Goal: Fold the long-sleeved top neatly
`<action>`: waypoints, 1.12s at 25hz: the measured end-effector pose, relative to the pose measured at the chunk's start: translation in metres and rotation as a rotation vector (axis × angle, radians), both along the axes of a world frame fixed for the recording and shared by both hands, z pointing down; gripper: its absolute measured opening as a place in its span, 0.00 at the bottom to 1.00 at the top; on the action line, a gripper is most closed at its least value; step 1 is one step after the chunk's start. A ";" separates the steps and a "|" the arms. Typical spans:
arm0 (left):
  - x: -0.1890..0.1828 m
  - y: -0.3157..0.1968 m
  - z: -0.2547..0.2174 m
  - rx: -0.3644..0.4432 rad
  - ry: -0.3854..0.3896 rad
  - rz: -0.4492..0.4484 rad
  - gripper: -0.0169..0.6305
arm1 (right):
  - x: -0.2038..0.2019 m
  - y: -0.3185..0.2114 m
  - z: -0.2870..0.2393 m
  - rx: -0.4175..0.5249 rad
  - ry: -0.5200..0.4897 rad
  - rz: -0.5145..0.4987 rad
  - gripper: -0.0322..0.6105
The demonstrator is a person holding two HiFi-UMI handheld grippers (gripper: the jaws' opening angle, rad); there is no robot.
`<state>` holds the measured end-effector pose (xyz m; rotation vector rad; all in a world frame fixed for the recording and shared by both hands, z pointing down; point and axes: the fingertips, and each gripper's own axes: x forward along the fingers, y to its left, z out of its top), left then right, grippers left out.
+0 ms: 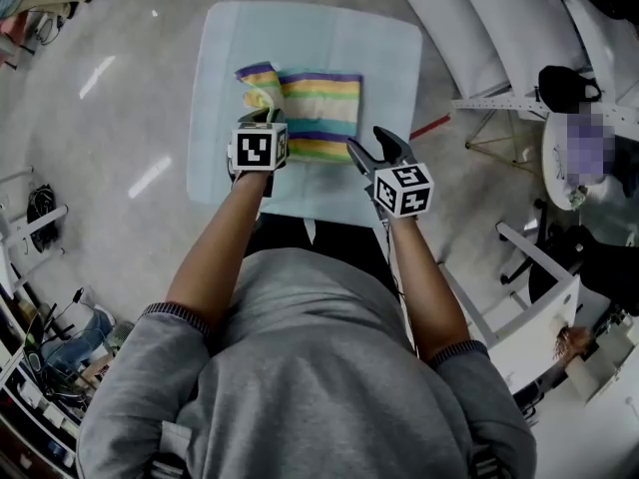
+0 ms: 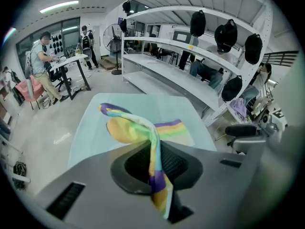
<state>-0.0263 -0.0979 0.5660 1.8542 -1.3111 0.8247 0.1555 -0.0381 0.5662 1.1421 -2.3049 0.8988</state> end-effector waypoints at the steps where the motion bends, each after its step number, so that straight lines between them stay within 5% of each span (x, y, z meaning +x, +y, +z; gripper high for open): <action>1: 0.011 -0.001 0.001 -0.003 0.007 0.005 0.11 | 0.007 0.001 0.001 -0.002 -0.002 0.004 0.50; 20: 0.191 0.006 0.098 -0.142 0.003 0.150 0.14 | 0.128 0.033 0.039 -0.094 0.005 0.111 0.51; 28: 0.246 0.064 0.113 -0.284 0.165 0.377 0.32 | 0.139 0.037 0.051 -0.117 0.009 0.111 0.51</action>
